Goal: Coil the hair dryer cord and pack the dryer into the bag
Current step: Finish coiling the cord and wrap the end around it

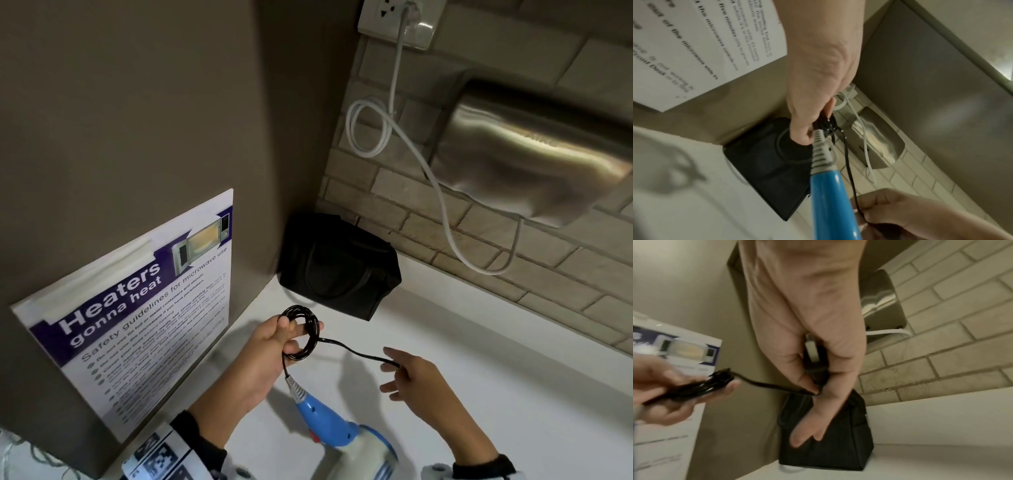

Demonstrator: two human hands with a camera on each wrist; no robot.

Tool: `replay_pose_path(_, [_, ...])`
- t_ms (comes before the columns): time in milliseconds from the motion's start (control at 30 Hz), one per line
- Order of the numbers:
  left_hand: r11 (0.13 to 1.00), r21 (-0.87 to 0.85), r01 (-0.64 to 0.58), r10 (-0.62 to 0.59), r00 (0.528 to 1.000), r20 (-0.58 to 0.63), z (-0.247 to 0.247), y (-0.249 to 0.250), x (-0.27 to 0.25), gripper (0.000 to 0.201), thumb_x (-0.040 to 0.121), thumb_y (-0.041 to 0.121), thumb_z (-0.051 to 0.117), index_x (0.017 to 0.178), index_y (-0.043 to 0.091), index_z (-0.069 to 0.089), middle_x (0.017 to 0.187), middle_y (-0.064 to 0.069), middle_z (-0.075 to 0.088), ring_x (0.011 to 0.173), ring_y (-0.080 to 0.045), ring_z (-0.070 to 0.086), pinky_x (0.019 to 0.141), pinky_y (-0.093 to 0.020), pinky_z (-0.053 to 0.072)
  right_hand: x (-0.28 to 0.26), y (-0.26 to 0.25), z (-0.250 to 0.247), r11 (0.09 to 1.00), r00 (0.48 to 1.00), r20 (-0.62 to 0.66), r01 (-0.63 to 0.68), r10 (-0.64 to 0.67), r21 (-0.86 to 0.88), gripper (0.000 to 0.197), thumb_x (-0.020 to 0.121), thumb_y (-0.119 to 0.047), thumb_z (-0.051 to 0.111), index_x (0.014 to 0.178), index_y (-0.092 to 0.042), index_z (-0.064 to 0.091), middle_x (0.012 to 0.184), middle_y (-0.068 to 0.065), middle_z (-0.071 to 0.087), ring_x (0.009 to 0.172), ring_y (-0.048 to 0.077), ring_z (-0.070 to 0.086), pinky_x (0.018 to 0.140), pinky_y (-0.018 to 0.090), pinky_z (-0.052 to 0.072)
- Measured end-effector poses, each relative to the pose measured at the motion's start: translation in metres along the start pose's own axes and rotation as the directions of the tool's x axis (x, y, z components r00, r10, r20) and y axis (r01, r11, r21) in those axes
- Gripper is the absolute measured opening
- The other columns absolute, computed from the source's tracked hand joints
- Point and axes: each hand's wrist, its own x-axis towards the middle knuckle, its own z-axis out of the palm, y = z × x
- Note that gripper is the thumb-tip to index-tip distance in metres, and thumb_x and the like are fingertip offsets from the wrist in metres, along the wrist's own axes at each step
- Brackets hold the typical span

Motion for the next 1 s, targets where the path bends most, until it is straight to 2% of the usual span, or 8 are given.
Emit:
replay_pose_path(100, [1.0, -0.011, 0.006, -0.005, 0.998, 0.062, 0.003, 0.004, -0.003, 0.033, 0.103, 0.021, 0.028, 0.073, 0.016, 0.041, 0.108, -0.013, 0.073, 0.048, -0.006, 0.029, 0.077, -0.029, 0.046, 0.001, -0.005, 0.005, 0.984, 0.995, 0.056, 0.093, -0.085, -0.15, 0.048, 0.09, 0.001, 0.036, 0.128, -0.024, 0.053, 0.091, -0.012, 0.069, 0.078, 0.005, 0.063, 0.064, 0.012, 0.048])
replay_pose_path(200, [1.0, -0.011, -0.006, 0.007, 0.997, 0.073, 0.007, 0.003, -0.003, 0.033, 0.103, 0.021, 0.029, 0.074, 0.016, 0.042, 0.109, -0.014, 0.072, 0.046, -0.004, 0.03, 0.082, -0.032, 0.044, -0.002, -0.017, 0.008, 0.978, 0.982, 0.151, 0.139, -0.116, -0.153, 0.037, 0.088, -0.009, 0.046, 0.113, -0.032, 0.059, 0.08, -0.015, 0.07, 0.079, 0.006, 0.064, 0.069, 0.017, 0.05])
replay_pose_path(367, [0.994, 0.092, -0.052, 0.051, 0.999, 0.009, 0.008, -0.006, 0.0, 0.03, 0.102, 0.029, 0.032, 0.089, 0.009, 0.051, 0.117, -0.013, 0.069, 0.05, -0.004, 0.034, 0.089, -0.041, 0.042, -0.009, -0.047, 0.01, 0.966, 0.939, 0.23, 0.238, -0.256, 0.103, 0.032, 0.09, -0.01, 0.05, 0.113, -0.03, 0.059, 0.084, -0.007, 0.071, 0.077, 0.002, 0.064, 0.054, 0.005, 0.04])
replay_pose_path(500, [0.989, 0.133, -0.069, 0.069, 0.998, 0.012, 0.006, -0.014, 0.002, 0.035, 0.095, 0.046, 0.037, 0.098, 0.026, 0.066, 0.109, -0.015, 0.063, 0.054, -0.001, 0.041, 0.093, -0.042, 0.043, -0.007, -0.066, 0.017, 0.929, 0.926, 0.103, 0.35, -0.363, 0.123, 0.023, 0.097, -0.029, 0.05, 0.107, -0.019, 0.068, 0.064, -0.011, 0.056, 0.06, -0.006, 0.052, 0.061, 0.009, 0.038])
replay_pose_path(633, [0.995, 0.03, -0.091, 0.093, 0.989, -0.115, 0.002, -0.008, 0.002, 0.032, 0.103, 0.027, 0.032, 0.1, 0.021, 0.063, 0.114, -0.005, 0.062, 0.051, 0.001, 0.048, 0.096, -0.041, 0.042, 0.001, -0.06, 0.016, 0.927, 0.934, -0.089, 0.354, -0.345, 0.125, 0.026, 0.096, -0.027, 0.051, 0.091, -0.021, 0.076, 0.094, -0.005, 0.073, 0.086, 0.002, 0.062, 0.073, 0.005, 0.039])
replay_pose_path(800, [0.997, -0.03, -0.068, 0.067, 0.997, -0.039, 0.004, -0.006, 0.002, 0.036, 0.103, 0.02, 0.029, 0.11, -0.005, 0.054, 0.125, -0.013, 0.062, 0.045, 0.001, 0.044, 0.085, -0.03, 0.041, 0.009, -0.043, 0.008, 0.949, 0.96, -0.21, 0.23, -0.185, 0.217, 0.038, 0.1, -0.022, 0.044, 0.072, -0.018, 0.07, 0.041, -0.006, 0.037, 0.035, 0.006, 0.035, 0.043, 0.011, 0.029])
replay_pose_path(933, [0.995, -0.081, -0.054, 0.052, 0.998, -0.027, 0.004, -0.007, 0.004, 0.035, 0.103, 0.02, 0.03, 0.106, -0.006, 0.052, 0.126, -0.017, 0.061, 0.042, 0.001, 0.044, 0.098, -0.042, 0.042, 0.008, -0.04, 0.007, 0.942, 0.973, -0.124, 0.221, -0.195, 0.254, 0.04, 0.101, -0.028, 0.04, 0.076, -0.015, 0.068, 0.071, 0.008, 0.061, 0.07, 0.021, 0.055, 0.063, 0.015, 0.038])
replay_pose_path(1000, [0.997, -0.045, -0.069, 0.067, 0.997, -0.036, 0.002, -0.007, 0.005, 0.031, 0.103, 0.02, 0.03, 0.097, -0.001, 0.052, 0.125, -0.017, 0.062, 0.042, 0.001, 0.042, 0.096, -0.041, 0.042, 0.005, -0.04, 0.007, 0.945, 0.972, -0.034, 0.235, -0.233, 0.227, 0.035, 0.1, -0.031, 0.04, 0.083, -0.02, 0.069, 0.074, 0.008, 0.057, 0.071, 0.02, 0.052, 0.069, 0.023, 0.041])
